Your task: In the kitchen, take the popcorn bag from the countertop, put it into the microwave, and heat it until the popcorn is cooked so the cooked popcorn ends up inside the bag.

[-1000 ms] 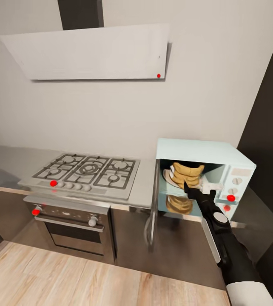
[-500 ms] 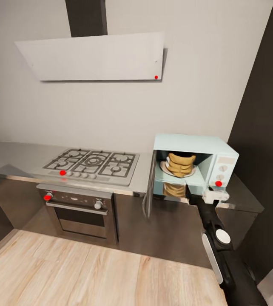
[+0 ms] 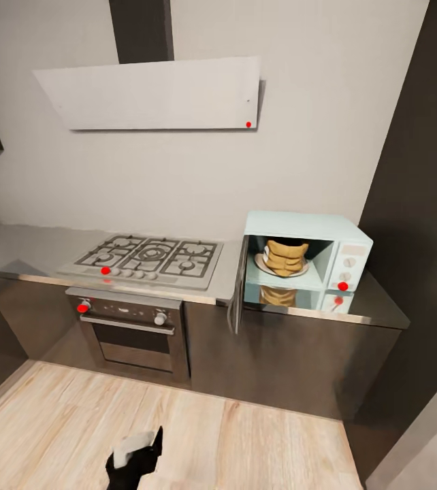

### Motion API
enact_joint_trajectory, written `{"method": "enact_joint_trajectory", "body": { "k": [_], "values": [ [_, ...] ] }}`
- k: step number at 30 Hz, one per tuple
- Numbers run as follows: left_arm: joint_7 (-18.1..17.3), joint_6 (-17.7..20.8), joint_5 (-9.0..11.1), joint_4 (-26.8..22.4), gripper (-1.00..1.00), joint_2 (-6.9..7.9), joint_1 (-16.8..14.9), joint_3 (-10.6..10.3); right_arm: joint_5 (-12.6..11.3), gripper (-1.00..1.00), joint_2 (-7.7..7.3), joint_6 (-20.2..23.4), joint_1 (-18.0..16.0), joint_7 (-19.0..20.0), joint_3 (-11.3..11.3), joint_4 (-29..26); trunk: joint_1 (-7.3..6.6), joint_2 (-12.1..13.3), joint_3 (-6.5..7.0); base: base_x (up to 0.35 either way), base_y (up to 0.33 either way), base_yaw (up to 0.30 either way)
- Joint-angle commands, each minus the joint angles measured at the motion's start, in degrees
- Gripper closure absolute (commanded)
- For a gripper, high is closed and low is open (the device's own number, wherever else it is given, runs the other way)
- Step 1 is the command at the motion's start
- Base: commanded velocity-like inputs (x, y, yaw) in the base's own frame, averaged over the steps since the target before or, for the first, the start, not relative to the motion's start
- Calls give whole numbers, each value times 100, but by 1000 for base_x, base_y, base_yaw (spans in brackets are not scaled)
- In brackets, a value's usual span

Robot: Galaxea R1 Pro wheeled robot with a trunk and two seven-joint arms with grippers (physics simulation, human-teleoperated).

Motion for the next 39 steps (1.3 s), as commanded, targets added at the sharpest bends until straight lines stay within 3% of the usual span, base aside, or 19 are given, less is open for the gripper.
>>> {"method": "enact_joint_trajectory", "body": {
  "k": [1,2,5,7,8,10,12,14,15,18,20,24,27,31,33,35,36,37,39],
  "values": [
    [3,429,53,-702,-100,-102,-2,-35,-26,-100,1,-17,-8,-19,-4,315,1,-4,-5,0,0,0],
    [-3,1068,64,-1480,-100,-182,-31,-118,-34,-100,-9,-21,-12,-22,-28,610,1,-4,-5,0,0,0],
    [-141,1931,243,-2128,-100,-234,-356,-315,-58,-100,-135,-42,-15,-23,-78,1238,1,-4,-5,0,0,0],
    [-636,2200,1185,-2169,-100,-224,-930,-388,-72,-100,-310,-102,-15,-25,-92,1664,1,-4,-5,0,0,0],
    [-850,2228,1475,-2110,-100,-212,-1080,-398,-76,-100,-346,-108,-15,-26,-93,1746,1,-4,-5,0,0,0],
    [-1447,2219,1939,-1777,-100,-192,-1411,-403,-84,-100,-389,-116,-15,-30,-113,1950,1,-4,-5,0,0,-43],
    [-1949,2012,2073,-1399,-100,-179,-1640,-394,-86,-100,-400,-123,-15,-68,-230,2071,1,-4,-5,0,0,-192],
    [-2111,1530,2139,-1321,-100,-80,-1697,-332,-87,-100,-407,-122,-15,-95,-324,2115,1,-4,-5,0,0,-234],
    [-2158,1274,2182,-1301,-100,107,-1711,-209,-85,-100,-410,-121,-15,-103,-350,2196,1,-4,-5,0,0,-109],
    [-2204,1016,2416,-1201,-100,544,-1722,271,-74,-100,-417,-127,-15,-110,-378,2452,1,-4,-5,0,0,-46],
    [-2228,918,2621,-857,-100,653,-1725,470,-75,-100,-418,-128,-15,-111,-384,2526,1,-4,-5,0,0,-9],
    [-2230,857,2695,-515,-100,694,-1727,522,-83,-100,-414,-128,-15,-104,-385,2564,1,-4,-5,72,0,-2],
    [-2185,865,2678,-271,-100,641,-2021,498,-102,-100,-408,-119,-15,-95,-386,2571,1,-4,-5,288,0,0],
    [-2162,875,2618,470,-100,356,-2531,474,-105,-100,-400,-119,-15,-66,-386,2579,1,-4,-5,185,0,-114],
    [-2159,878,2598,609,-100,254,-2621,471,-105,-100,-397,-120,-15,-55,-386,2580,1,-4,-5,25,0,-74],
    [-2142,880,2436,844,-100,24,-2800,467,-105,-100,-394,-120,-15,-44,-386,2580,1,-4,-5,7,0,-163],
    [-2130,880,2158,1014,-100,-139,-2931,465,-105,-100,-393,-120,-15,-37,-386,2580,1,-4,-5,2,0,-246],
    [-2090,880,1934,1084,-100,-221,-2995,468,-105,-100,-392,-120,-15,-35,-386,2580,1,-4,-5,1,0,-265],
    [-1997,876,1739,1128,-100,-281,-3040,469,-105,-100,-392,-121,-15,-33,-386,2580,1,-4,-5,0,0,-276]
  ]
}}
